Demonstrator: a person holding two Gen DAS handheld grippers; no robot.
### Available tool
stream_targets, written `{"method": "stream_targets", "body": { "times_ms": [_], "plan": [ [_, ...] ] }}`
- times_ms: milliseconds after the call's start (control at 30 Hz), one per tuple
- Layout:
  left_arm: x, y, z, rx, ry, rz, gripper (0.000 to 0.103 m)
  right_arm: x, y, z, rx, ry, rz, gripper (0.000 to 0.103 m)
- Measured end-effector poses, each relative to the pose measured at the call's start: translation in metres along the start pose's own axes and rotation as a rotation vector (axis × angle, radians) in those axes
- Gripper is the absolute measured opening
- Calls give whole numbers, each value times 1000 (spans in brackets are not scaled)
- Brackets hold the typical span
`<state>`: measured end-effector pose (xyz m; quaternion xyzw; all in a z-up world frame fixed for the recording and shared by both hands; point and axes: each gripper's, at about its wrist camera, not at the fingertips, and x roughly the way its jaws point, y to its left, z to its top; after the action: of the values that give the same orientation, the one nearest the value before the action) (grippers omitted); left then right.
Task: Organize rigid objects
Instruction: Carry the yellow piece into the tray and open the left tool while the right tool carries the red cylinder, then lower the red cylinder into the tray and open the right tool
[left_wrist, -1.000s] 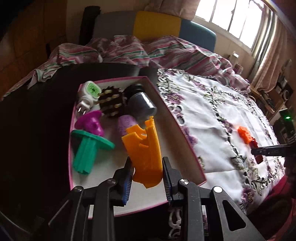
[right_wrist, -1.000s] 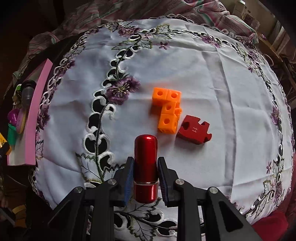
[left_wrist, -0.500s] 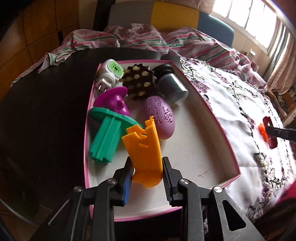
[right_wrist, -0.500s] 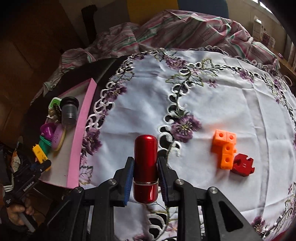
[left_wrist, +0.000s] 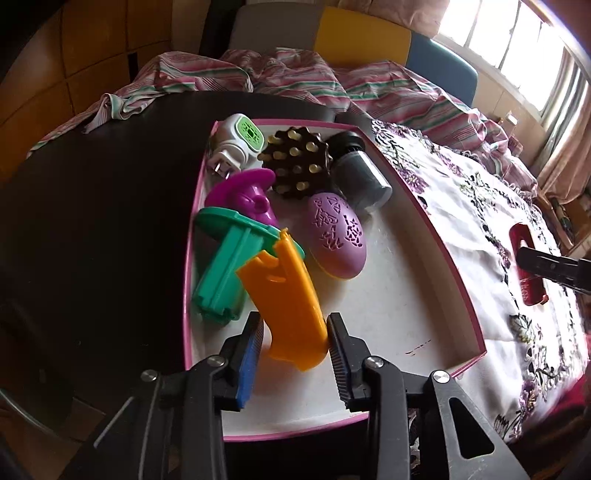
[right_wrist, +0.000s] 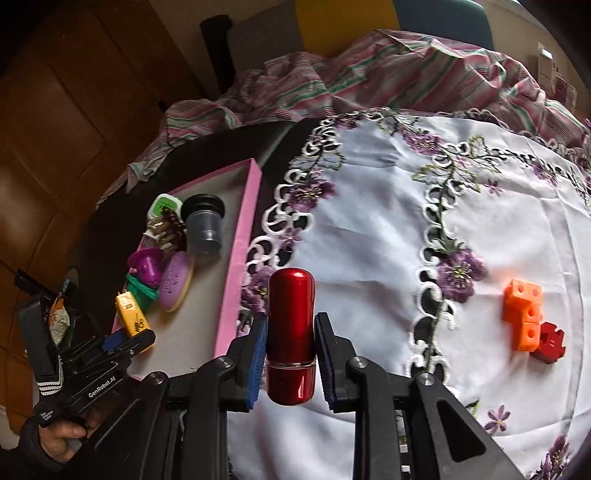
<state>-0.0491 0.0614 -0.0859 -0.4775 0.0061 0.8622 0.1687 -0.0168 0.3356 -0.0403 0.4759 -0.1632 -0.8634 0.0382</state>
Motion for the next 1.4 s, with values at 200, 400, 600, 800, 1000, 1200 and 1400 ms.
{"method": "stream_targets", "body": {
  "times_ms": [200, 400, 600, 800, 1000, 1200, 1400],
  "plan": [
    [-13, 8, 0, -17, -36, 11, 36, 5, 20, 0, -19, 0, 57, 25],
    [-23, 23, -1, -65, -47, 17, 38, 16, 44, -2, -57, 23, 103, 25],
    [-33, 31, -1, -83, -69, 36, 40, 33, 73, -9, -109, 68, 151, 25],
    [-47, 39, 1, -113, -106, 39, 46, 60, 102, -15, -134, 123, 168, 25],
    [-54, 45, 1, -120, -121, 64, 47, 84, 123, -26, -154, 191, 155, 25],
    [-58, 44, 0, -107, -141, 93, 55, 91, 126, -31, -149, 206, 154, 27],
    [-65, 38, 2, -79, -173, 127, 65, 87, 128, -31, -157, 181, 172, 27]
  ]
}}
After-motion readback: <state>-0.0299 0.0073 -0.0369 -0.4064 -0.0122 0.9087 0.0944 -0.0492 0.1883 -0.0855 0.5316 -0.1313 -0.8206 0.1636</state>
